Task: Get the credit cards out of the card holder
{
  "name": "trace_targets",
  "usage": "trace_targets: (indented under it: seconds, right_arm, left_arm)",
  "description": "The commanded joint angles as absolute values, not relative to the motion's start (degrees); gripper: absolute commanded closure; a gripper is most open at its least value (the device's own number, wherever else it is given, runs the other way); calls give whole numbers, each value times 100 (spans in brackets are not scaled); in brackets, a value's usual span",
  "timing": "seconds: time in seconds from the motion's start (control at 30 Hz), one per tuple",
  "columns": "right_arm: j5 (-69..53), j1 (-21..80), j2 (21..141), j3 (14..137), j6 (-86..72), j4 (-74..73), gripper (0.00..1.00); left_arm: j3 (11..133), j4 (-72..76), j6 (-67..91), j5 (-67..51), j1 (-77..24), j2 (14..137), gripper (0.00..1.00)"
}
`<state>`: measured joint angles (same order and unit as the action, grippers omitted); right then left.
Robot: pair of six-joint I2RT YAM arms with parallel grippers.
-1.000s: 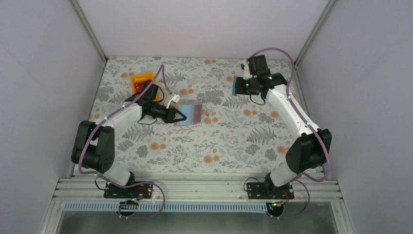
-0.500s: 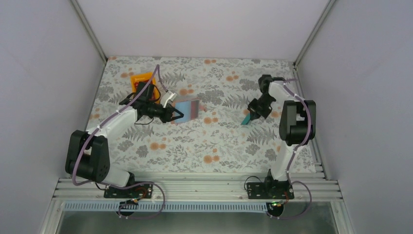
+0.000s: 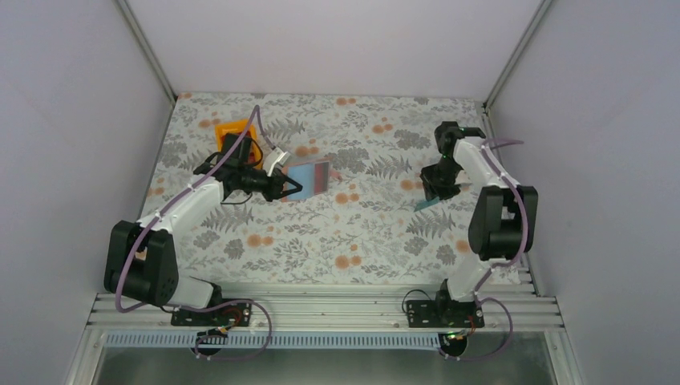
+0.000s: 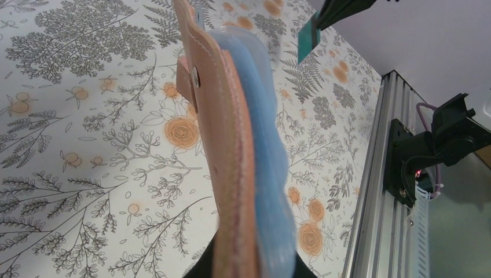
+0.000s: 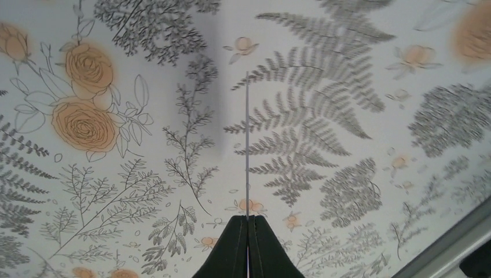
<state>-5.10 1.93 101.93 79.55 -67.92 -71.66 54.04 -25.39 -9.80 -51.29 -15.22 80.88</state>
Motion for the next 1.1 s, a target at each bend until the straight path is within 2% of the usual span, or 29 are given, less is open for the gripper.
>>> trace_targets:
  seconds: [0.0, 0.27, 1.07]
  right_arm:
    - [-135, 158, 9675, 7778, -7903, -7375, 96]
    - [-415, 117, 10508, 8152, -8045, -7367, 96]
    - [-805, 27, 11320, 8649, -8233, -6915, 96]
  left_arm:
    - [5407, -2451, -963, -5385, -1499, 8082, 98]
    - [5400, -2480, -988, -5362, -1497, 8021, 97]
    - [5388, -2500, -1057, -5368, -1485, 7928, 97]
